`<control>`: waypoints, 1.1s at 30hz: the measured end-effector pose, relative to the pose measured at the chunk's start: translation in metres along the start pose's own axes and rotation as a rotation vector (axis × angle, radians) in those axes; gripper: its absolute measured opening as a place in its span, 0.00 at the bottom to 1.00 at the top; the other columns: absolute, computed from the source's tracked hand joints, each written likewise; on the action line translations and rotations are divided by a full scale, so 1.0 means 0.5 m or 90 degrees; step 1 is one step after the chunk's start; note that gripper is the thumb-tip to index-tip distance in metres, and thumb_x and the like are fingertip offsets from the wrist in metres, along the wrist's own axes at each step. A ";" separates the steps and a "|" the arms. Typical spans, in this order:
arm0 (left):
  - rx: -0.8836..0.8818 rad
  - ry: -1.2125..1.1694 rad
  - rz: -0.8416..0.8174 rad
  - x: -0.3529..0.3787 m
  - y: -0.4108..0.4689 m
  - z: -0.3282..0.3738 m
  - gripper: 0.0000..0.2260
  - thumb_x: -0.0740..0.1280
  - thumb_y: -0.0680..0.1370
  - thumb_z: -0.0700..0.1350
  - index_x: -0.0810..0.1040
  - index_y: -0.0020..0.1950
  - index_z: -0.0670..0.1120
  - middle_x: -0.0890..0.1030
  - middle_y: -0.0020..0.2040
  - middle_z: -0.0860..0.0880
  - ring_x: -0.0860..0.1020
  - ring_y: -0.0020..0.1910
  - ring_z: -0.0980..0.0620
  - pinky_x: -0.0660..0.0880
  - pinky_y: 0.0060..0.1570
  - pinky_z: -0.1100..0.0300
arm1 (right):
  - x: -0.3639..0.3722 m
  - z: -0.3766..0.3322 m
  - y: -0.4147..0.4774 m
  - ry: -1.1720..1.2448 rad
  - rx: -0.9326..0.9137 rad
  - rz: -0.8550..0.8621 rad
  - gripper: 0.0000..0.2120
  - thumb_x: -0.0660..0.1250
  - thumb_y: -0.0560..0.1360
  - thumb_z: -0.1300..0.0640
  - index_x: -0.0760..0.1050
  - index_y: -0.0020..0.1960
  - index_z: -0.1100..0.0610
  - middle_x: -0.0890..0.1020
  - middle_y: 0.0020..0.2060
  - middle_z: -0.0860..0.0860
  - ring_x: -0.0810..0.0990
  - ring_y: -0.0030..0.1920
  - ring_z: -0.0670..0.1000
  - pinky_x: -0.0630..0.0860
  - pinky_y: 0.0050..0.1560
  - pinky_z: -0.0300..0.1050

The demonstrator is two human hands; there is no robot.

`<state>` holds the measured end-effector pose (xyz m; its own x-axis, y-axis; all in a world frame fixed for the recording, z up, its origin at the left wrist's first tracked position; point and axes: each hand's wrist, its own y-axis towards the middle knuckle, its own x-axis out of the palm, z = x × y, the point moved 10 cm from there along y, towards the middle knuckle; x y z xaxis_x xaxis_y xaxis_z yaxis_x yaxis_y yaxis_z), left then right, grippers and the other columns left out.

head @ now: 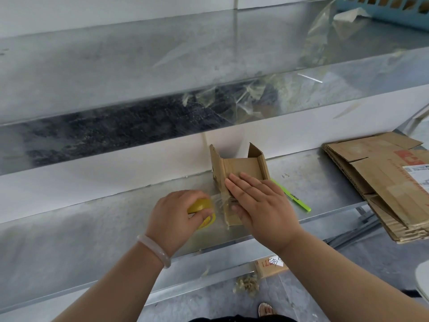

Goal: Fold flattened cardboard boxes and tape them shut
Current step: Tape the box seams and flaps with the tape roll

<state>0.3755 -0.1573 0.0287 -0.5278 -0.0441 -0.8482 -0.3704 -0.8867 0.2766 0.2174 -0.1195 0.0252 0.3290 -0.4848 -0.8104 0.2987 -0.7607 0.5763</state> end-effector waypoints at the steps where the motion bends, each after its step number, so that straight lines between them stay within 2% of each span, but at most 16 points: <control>1: 0.003 0.011 0.011 -0.001 0.000 0.004 0.16 0.62 0.71 0.63 0.81 0.50 0.56 0.82 0.46 0.58 0.79 0.45 0.55 0.74 0.44 0.59 | 0.001 -0.001 0.000 0.000 -0.001 -0.002 0.20 0.61 0.81 0.50 0.74 0.70 0.54 0.75 0.69 0.49 0.73 0.70 0.51 0.73 0.62 0.52; 8: 0.009 0.109 -0.007 -0.001 0.011 0.015 0.18 0.65 0.70 0.64 0.83 0.52 0.55 0.83 0.46 0.56 0.81 0.45 0.53 0.75 0.42 0.58 | 0.002 0.001 0.000 0.000 0.000 -0.006 0.20 0.60 0.81 0.49 0.73 0.71 0.54 0.76 0.69 0.49 0.73 0.70 0.51 0.72 0.64 0.51; 11: -0.002 0.096 -0.041 0.003 0.013 0.009 0.18 0.70 0.72 0.61 0.81 0.58 0.56 0.83 0.51 0.54 0.80 0.50 0.52 0.71 0.47 0.59 | 0.004 -0.001 0.001 0.005 0.003 -0.007 0.20 0.59 0.81 0.49 0.74 0.71 0.54 0.76 0.69 0.49 0.73 0.70 0.51 0.72 0.64 0.51; 14: -0.011 0.111 -0.093 0.017 0.009 -0.008 0.24 0.67 0.73 0.63 0.74 0.67 0.59 0.82 0.55 0.53 0.79 0.53 0.51 0.72 0.51 0.58 | 0.006 -0.003 0.000 0.001 0.008 -0.015 0.21 0.58 0.81 0.49 0.73 0.71 0.53 0.75 0.69 0.49 0.72 0.70 0.51 0.72 0.64 0.51; 16: -0.010 0.101 -0.092 0.017 0.007 -0.015 0.27 0.67 0.72 0.65 0.71 0.69 0.60 0.82 0.54 0.54 0.79 0.52 0.51 0.72 0.50 0.58 | 0.005 -0.004 0.002 0.004 0.015 -0.015 0.21 0.59 0.80 0.49 0.74 0.71 0.53 0.76 0.68 0.48 0.73 0.70 0.50 0.71 0.64 0.51; 19: -0.021 0.044 -0.072 0.013 0.001 -0.024 0.28 0.68 0.69 0.67 0.71 0.66 0.58 0.81 0.55 0.58 0.78 0.53 0.56 0.71 0.49 0.61 | 0.004 0.000 0.002 0.008 0.024 -0.014 0.21 0.60 0.80 0.49 0.74 0.70 0.54 0.76 0.68 0.48 0.73 0.70 0.50 0.71 0.64 0.50; 22: 0.014 -0.004 -0.013 -0.002 -0.007 -0.013 0.25 0.63 0.69 0.68 0.77 0.59 0.56 0.79 0.55 0.60 0.75 0.52 0.61 0.69 0.48 0.64 | -0.002 0.001 -0.002 0.005 0.016 -0.010 0.21 0.59 0.80 0.49 0.74 0.70 0.53 0.75 0.69 0.48 0.72 0.70 0.50 0.69 0.65 0.48; 27: -0.005 -0.109 0.012 0.002 -0.014 -0.025 0.23 0.64 0.69 0.68 0.82 0.56 0.57 0.78 0.51 0.63 0.74 0.53 0.67 0.65 0.54 0.76 | -0.004 0.005 0.002 0.005 0.012 -0.019 0.21 0.60 0.80 0.48 0.74 0.70 0.53 0.76 0.68 0.48 0.72 0.70 0.49 0.70 0.64 0.48; 33: -0.019 -0.106 0.016 0.017 -0.012 -0.014 0.16 0.63 0.72 0.63 0.84 0.50 0.57 0.80 0.48 0.64 0.77 0.51 0.66 0.72 0.53 0.68 | -0.002 0.003 0.001 -0.005 -0.014 -0.036 0.22 0.61 0.79 0.48 0.73 0.71 0.53 0.74 0.70 0.48 0.71 0.72 0.50 0.70 0.66 0.51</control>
<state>0.3785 -0.1554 0.0165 -0.6570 0.0089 -0.7538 -0.3338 -0.9000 0.2803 0.2158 -0.1201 0.0260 0.3043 -0.4446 -0.8425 0.3361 -0.7774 0.5317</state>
